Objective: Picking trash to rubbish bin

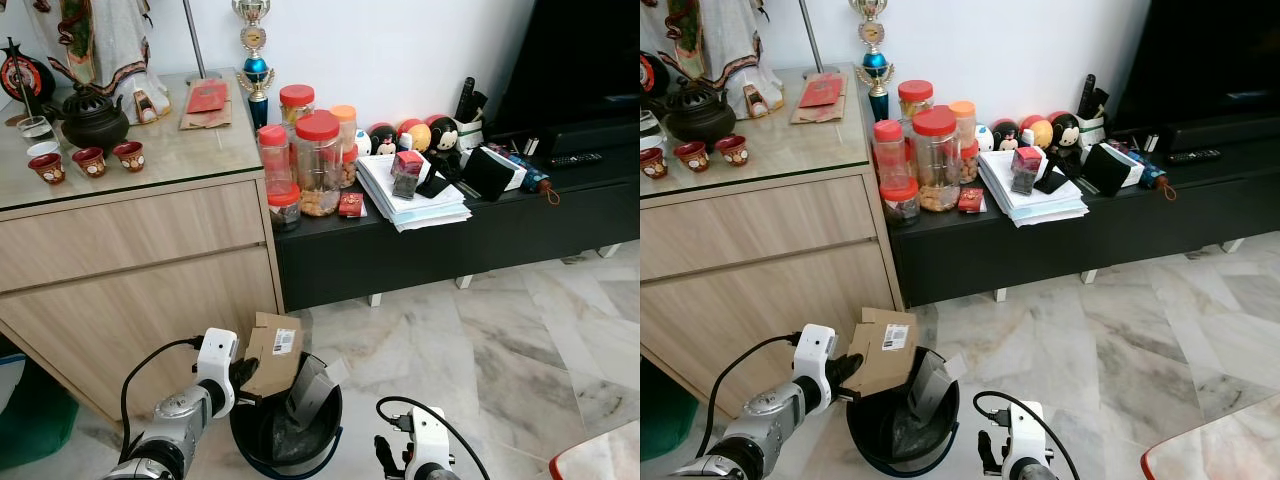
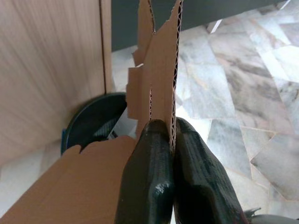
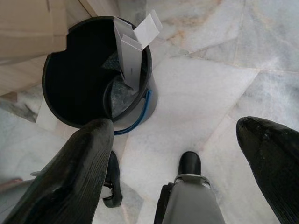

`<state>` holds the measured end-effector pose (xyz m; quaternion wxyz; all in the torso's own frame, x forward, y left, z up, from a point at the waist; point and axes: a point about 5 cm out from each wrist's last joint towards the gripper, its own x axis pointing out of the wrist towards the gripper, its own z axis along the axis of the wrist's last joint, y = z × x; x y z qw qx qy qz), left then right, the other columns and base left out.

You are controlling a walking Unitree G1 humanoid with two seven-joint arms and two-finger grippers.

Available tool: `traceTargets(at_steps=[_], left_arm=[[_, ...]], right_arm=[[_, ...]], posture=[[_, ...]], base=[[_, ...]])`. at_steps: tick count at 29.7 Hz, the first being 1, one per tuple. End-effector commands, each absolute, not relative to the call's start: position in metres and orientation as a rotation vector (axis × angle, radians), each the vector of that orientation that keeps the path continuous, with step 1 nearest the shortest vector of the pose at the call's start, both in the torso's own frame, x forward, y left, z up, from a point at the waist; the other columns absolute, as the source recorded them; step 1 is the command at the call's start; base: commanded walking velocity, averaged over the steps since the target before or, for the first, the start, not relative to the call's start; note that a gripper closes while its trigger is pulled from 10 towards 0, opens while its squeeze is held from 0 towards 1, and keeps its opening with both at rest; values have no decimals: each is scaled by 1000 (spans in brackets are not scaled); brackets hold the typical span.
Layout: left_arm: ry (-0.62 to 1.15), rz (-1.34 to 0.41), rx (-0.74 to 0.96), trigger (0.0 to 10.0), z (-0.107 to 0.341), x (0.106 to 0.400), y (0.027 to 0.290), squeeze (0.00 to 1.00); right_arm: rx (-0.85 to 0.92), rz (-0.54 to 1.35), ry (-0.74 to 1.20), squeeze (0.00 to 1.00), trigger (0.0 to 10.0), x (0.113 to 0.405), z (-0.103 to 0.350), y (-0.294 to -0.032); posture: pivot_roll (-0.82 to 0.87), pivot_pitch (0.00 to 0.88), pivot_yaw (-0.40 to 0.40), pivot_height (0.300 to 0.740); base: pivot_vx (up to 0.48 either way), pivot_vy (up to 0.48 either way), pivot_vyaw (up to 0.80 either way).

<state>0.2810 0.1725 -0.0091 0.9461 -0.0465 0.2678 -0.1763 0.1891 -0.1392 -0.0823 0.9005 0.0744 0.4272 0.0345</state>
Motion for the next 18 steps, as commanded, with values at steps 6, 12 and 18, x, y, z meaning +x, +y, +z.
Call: traceTargets(at_steps=[6,12,18], left_arm=[[592,-325,-100,10000,-11,281,179,0],[637,-301,-109,10000,-17,276,180,75],[654,-275,-109,10000,-20,274,182,1000]], right_arm=[[158,68,889,0,10000,187,-83,-140],[151,62,894,0,10000,183,-85,-145],[139,61,904,0,10000,178,-87,-149]], posture=[[-70,40,4,740],[-83,57,-6,740],[-91,75,-19,740]], base=[[0,0,0],[0,0,0],[0,0,0]])
